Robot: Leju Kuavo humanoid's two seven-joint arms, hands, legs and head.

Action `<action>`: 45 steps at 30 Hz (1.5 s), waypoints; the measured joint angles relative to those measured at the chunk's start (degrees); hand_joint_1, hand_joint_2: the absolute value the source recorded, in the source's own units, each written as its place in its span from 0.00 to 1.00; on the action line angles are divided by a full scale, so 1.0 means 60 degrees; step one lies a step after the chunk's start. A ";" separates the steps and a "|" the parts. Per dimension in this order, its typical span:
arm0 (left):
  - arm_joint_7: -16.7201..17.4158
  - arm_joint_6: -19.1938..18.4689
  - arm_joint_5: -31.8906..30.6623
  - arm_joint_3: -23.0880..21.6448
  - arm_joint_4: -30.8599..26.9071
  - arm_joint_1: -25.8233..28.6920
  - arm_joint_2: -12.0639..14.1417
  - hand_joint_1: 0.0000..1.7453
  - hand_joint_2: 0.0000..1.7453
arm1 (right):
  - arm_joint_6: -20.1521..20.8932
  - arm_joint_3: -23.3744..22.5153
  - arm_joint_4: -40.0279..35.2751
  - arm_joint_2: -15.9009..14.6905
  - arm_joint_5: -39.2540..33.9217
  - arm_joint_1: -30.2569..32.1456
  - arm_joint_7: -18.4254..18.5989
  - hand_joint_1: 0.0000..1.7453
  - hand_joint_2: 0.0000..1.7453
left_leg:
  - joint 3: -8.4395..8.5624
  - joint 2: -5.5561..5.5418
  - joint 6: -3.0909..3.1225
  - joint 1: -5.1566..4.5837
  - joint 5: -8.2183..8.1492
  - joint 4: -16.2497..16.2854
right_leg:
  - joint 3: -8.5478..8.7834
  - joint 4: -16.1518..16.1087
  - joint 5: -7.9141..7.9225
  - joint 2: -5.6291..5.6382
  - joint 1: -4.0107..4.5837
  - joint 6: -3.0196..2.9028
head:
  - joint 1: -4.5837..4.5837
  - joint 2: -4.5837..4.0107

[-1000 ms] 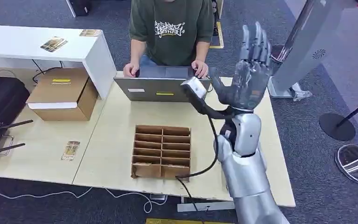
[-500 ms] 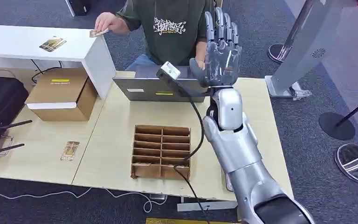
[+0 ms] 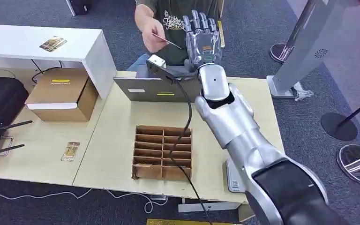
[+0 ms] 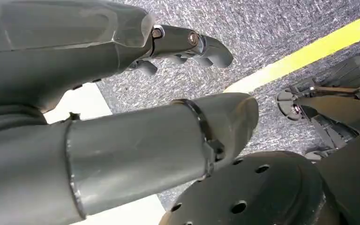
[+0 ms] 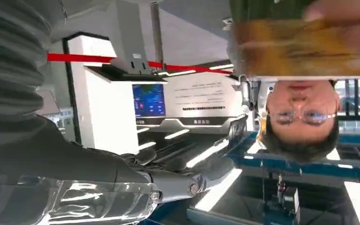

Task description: Pass the card to the sensor for recognition and then transmit it.

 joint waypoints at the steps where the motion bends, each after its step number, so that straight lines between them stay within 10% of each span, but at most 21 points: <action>1: 0.0000 -0.0015 0.0000 0.0000 0.0000 0.0000 0.0011 0.00 0.00 | 0.0088 0.0044 0.0136 0.0000 0.0004 -0.0105 0.0030 0.00 1.00 | 0.0000 0.0000 0.0000 0.0000 0.0000 0.0000 | -0.0001 0.0000 0.0000 0.0001 0.0000 0.0000 | 0.0000 0.0000; 45: -0.0196 -0.0098 -0.0175 0.0306 0.0131 0.0121 0.0168 0.00 0.00 | 0.0037 0.0678 0.1414 -0.0433 -0.0146 -0.0572 -0.0462 0.00 1.00 | -0.0001 0.0002 0.0000 0.0000 0.0000 0.0004 | -0.0009 -0.0001 0.0005 0.0006 0.0000 -0.0004 | 0.0000 0.0000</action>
